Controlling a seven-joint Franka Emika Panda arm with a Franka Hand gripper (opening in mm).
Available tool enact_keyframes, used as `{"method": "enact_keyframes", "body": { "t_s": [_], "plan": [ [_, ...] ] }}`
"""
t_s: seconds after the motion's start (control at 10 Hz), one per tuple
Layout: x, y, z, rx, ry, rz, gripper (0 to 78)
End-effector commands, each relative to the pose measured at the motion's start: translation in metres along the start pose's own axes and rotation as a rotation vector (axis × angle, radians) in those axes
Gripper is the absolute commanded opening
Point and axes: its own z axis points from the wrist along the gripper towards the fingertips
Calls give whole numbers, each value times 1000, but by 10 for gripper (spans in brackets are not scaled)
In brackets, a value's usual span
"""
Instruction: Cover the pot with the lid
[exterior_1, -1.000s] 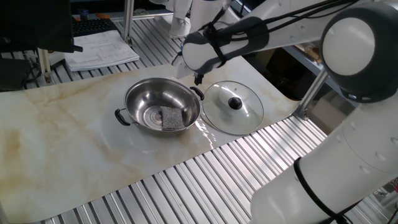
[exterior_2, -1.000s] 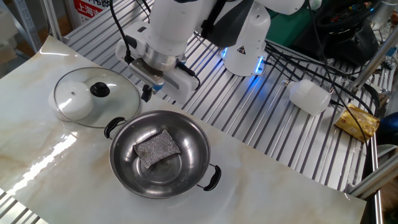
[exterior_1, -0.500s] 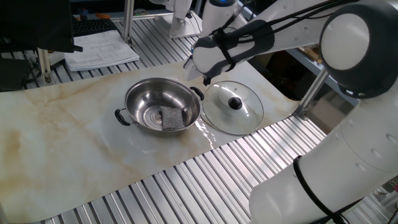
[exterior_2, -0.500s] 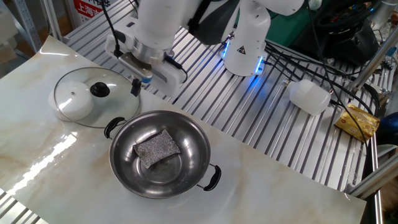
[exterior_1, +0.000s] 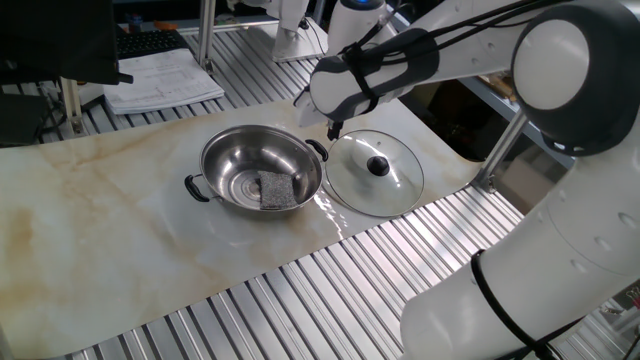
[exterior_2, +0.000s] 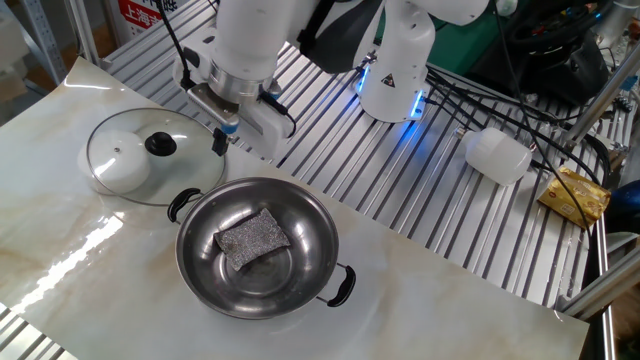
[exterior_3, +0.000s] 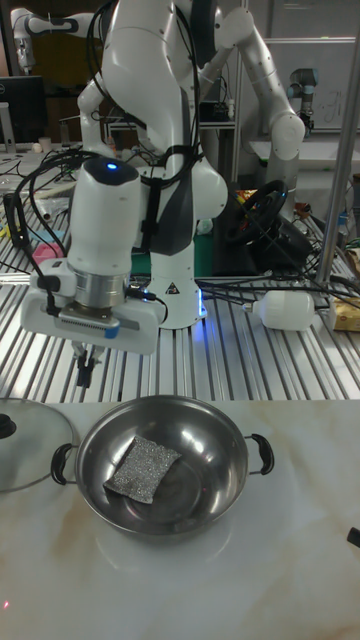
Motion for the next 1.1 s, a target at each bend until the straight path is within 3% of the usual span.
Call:
{"method": "enact_keyframes", "body": {
  "t_s": [0.1,0.4,0.7,0.8,1.1],
  "plan": [
    [-1,0,-1,7,-16,50,0],
    [-1,0,-1,15,-19,0,0],
    [-2,-25,11,35,3,-24,0],
    [-2,-25,11,35,3,-24,0],
    [0,-60,34,56,2,-51,0]
  ]
}}
